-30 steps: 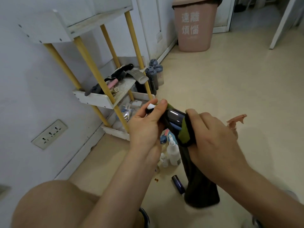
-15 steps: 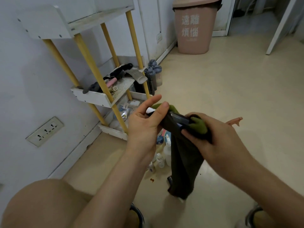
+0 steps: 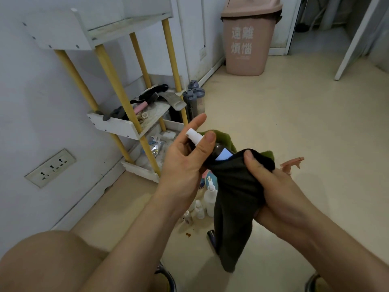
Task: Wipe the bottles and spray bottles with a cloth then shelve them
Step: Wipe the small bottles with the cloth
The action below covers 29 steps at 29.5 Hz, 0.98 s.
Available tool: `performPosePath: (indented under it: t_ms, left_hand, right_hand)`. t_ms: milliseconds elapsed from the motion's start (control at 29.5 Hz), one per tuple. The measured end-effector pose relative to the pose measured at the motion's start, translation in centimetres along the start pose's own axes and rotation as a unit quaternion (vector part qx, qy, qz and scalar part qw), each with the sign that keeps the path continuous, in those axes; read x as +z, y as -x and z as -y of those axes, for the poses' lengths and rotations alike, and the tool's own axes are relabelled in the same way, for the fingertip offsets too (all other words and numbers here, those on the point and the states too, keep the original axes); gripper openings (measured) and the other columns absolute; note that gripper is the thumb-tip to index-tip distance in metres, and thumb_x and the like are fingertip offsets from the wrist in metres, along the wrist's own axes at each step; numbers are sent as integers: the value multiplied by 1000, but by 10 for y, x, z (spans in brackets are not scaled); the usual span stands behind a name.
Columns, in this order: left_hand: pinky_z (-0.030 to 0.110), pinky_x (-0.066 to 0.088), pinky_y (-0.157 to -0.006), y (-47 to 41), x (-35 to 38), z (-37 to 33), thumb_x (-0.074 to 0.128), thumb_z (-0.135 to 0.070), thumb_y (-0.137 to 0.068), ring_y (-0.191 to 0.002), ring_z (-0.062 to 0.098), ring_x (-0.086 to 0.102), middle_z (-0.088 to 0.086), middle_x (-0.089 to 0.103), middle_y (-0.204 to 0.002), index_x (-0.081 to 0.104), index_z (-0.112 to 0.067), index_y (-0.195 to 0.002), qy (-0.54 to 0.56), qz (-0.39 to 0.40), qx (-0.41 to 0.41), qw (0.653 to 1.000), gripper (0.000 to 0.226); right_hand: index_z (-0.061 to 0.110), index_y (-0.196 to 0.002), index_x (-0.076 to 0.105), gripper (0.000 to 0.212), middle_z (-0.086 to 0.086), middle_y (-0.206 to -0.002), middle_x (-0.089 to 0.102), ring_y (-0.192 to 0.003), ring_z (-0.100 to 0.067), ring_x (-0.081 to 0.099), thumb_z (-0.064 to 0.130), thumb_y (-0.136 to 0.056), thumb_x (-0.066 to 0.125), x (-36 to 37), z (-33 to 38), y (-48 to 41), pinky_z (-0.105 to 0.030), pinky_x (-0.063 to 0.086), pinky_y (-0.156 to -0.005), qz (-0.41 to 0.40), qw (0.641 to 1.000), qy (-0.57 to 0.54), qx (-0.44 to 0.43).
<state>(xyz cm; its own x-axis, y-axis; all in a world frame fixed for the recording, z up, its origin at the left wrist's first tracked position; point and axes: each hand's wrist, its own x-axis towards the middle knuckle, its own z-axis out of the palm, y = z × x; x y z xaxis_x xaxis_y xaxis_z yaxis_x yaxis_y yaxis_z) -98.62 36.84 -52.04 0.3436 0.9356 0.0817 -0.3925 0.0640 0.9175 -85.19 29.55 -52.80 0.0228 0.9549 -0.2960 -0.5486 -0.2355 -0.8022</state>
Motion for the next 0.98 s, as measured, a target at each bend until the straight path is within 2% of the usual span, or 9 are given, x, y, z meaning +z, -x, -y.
performPosePath:
  t_ms: [68, 169, 339, 542, 610, 745, 847, 915, 983]
  left_hand:
    - [32, 57, -87, 1, -4, -2, 62, -22, -80, -98, 19, 70, 5, 73, -99, 49, -15, -138, 3, 10, -21, 1000, 59]
    - [43, 50, -101, 0, -14, -6, 57, 1, -90, -111, 29, 64, 14, 69, -113, 44, -8, -140, 32, 85, -58, 994, 53]
    - [39, 55, -92, -3, -25, -11, 42, 24, -78, -111, 31, 66, 20, 69, -115, 49, -4, -137, 86, 116, -49, 988, 66]
    - [33, 59, -68, -6, -7, -22, 70, -15, -70, -79, 22, 73, 4, 76, -80, 60, -18, -106, -126, -33, 115, 985, 38]
    - [42, 58, -72, -9, -5, -19, 79, -26, -67, -78, 25, 69, 4, 71, -74, 54, -20, -99, -143, -70, 137, 978, 41]
    - [42, 56, -80, -5, 3, -9, 75, -53, -74, -92, 31, 65, 16, 68, -97, 61, -5, -103, -78, -77, 43, 993, 58]
    - [42, 55, -94, 2, 6, -5, 63, -47, -82, -108, 34, 65, 24, 66, -117, 59, 7, -120, 13, -27, -26, 999, 66]
    - [43, 53, -97, 0, 3, -5, 58, -38, -84, -115, 35, 62, 26, 62, -125, 56, 6, -124, 35, -17, -41, 998, 59]
    - [47, 51, -100, -3, 0, -7, 58, -37, -82, -115, 36, 60, 27, 61, -121, 57, 2, -119, 33, -15, -47, 998, 53]
  right_hand:
    - [15, -102, 70, 31, -3, -96, 75, -94, -17, 72, 37, -82, 61, 1, 0, 1, -25, 56, -74, -30, 990, 88, -109]
    - [16, -100, 66, 20, 8, -93, 70, -91, 1, 66, 23, -82, 65, 0, 4, 0, -9, 50, -72, -90, 919, 247, -294]
    - [14, -107, 66, 23, 8, -98, 71, -93, -1, 67, 2, -87, 65, -12, 8, -6, -11, 50, -74, -108, 926, 195, -304]
    - [15, -109, 68, 30, 7, -103, 72, -103, -8, 66, 0, -83, 69, -12, 7, -4, -19, 53, -87, -87, 919, 215, -319]
    - [14, -111, 66, 34, 7, -103, 71, -102, -6, 66, -2, -81, 71, -4, 4, 1, -20, 53, -88, -57, 915, 222, -331]
    - [20, -114, 58, 44, -1, -108, 64, -101, -10, 64, 18, -74, 77, 8, -5, 6, -13, 48, -83, -34, 856, 289, -426]
    - [23, -115, 59, 44, -3, -111, 64, -105, -17, 63, 13, -75, 74, 1, -3, 2, -23, 51, -86, -43, 828, 338, -446]
    - [20, -112, 63, 39, 1, -107, 68, -105, -16, 64, 6, -78, 77, -3, 0, 1, -23, 52, -88, -34, 861, 318, -396]
    - [17, -108, 67, 30, 1, -103, 71, -103, -16, 67, 12, -80, 76, 0, 6, 4, -25, 54, -86, 37, 929, 226, -292]
